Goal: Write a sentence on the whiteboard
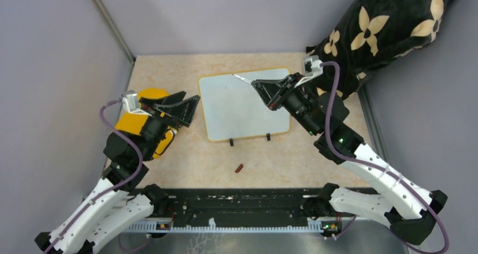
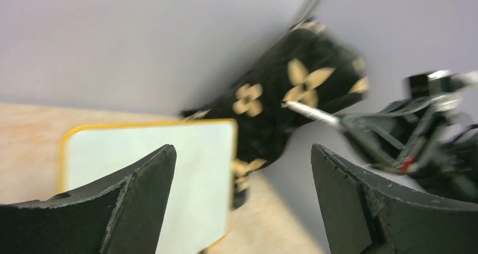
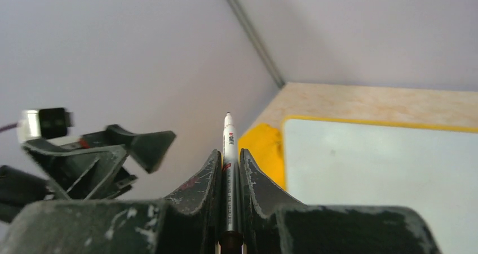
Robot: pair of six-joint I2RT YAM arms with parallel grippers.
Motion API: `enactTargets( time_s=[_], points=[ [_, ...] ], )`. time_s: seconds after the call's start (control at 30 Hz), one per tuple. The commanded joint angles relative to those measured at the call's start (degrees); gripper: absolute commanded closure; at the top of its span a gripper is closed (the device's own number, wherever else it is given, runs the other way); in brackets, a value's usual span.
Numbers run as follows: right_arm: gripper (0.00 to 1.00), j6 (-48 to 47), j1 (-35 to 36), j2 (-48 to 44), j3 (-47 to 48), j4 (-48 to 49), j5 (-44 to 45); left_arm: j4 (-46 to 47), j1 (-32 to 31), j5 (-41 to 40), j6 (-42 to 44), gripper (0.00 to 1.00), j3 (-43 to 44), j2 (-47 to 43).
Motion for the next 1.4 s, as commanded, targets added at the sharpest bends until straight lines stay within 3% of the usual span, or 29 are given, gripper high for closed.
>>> enactTargets(
  time_s=[0.0,0.17,0.33,0.7,0.97,1.1,1.37],
  points=[
    [1.00,-10.45,0.79,0.23,1.63,-11.05,14.51,-23.38,0.16,-5.83,18.00,0.06,3.52,2.66],
    [1.00,-14.75,1.64,1.58,0.55,-14.60,21.91,-28.95,0.17,-4.62,23.57,0.06,4.06,5.91],
    [1.00,-12.33,1.72,2.61,-3.32,-14.88,24.89,-28.34,0.17,-3.88,23.61,0.05,2.15,5.77],
    [1.00,-11.39,0.55,0.75,-9.83,-6.29,15.92,-25.54,0.11,-5.84,21.70,0.05,1.08,10.28],
    [1.00,-13.99,0.33,1.35,-11.57,-2.67,14.69,-21.16,0.33,-4.37,22.86,0.03,1.67,16.10],
    [1.00,-16.02,0.36,2.37,-11.89,-0.82,16.87,-18.00,2.64,-0.11,21.84,0.02,1.29,19.27],
    [1.00,-19.12,0.53,3.13,-12.82,3.48,18.86,-13.52,15.28,16.91,14.33,0.02,0.17,23.07]
  ],
)
